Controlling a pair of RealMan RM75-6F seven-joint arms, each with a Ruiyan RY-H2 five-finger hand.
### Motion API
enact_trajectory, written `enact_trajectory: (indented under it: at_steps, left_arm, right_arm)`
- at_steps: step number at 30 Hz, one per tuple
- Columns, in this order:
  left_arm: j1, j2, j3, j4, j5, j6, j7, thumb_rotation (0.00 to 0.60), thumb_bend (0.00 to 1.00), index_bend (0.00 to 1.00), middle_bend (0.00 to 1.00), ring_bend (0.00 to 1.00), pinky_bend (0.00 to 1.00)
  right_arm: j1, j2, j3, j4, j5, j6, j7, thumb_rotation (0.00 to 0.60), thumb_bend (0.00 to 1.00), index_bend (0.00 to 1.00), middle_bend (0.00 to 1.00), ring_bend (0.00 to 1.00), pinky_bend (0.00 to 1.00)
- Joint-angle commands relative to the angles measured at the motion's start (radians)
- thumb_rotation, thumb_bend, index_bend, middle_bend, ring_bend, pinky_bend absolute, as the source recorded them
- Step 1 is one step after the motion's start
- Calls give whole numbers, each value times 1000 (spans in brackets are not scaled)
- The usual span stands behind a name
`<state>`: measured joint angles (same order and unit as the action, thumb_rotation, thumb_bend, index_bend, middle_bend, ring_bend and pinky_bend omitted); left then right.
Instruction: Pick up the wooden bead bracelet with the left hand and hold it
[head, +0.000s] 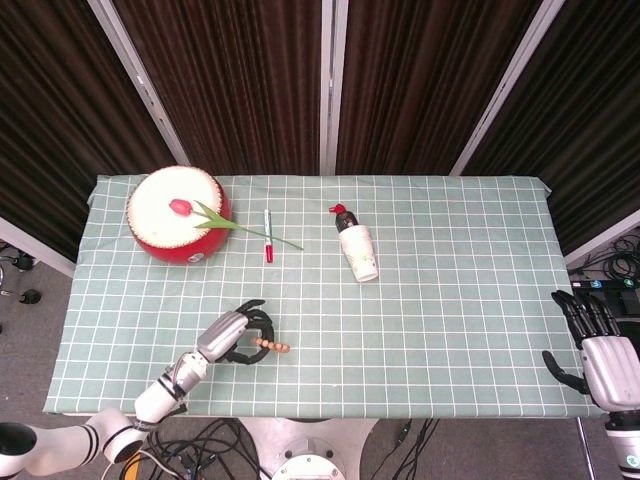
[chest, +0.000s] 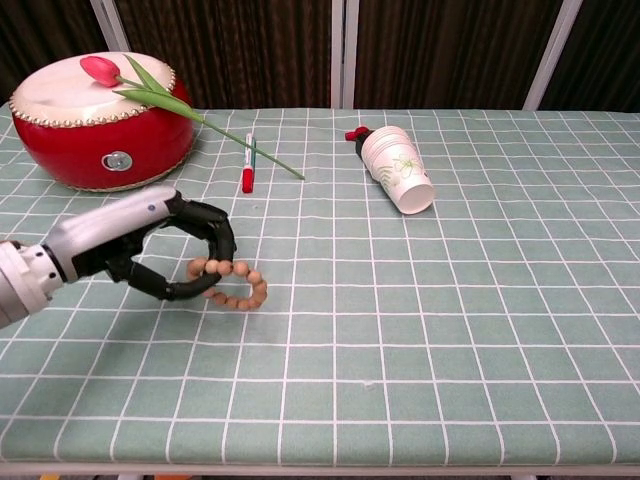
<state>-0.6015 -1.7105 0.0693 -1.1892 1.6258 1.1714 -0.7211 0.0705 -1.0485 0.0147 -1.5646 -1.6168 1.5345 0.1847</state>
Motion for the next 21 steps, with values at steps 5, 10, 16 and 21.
enact_trajectory:
  at_steps: [5,10,16,21]
  left_arm:
    - [-20,253,-86,-362,-231,-302,-716,600,457,561,597,295,115]
    - [-23,277,-91,-372,-201,-348,-851,600,457,524,565,295,118]
    - [-11,262,-97,-352,-163,-330,-944,600,466,484,540,294,117]
    - [-2,255,-100,-358,-153,-321,-1017,600,366,437,520,294,115]
  right_arm:
    - [-3,2,2,-1,-3,9,3,600,233,0,88,0,0]
    - [-5,4,5,1,-4,17,7,600,233,0,88,0,0]
    - [-8,12,10,-4,-7,29,2,600,233,0,89,0,0]
    - [-10,15,11,-9,-5,30,-3,600,232,0,89,0,0]
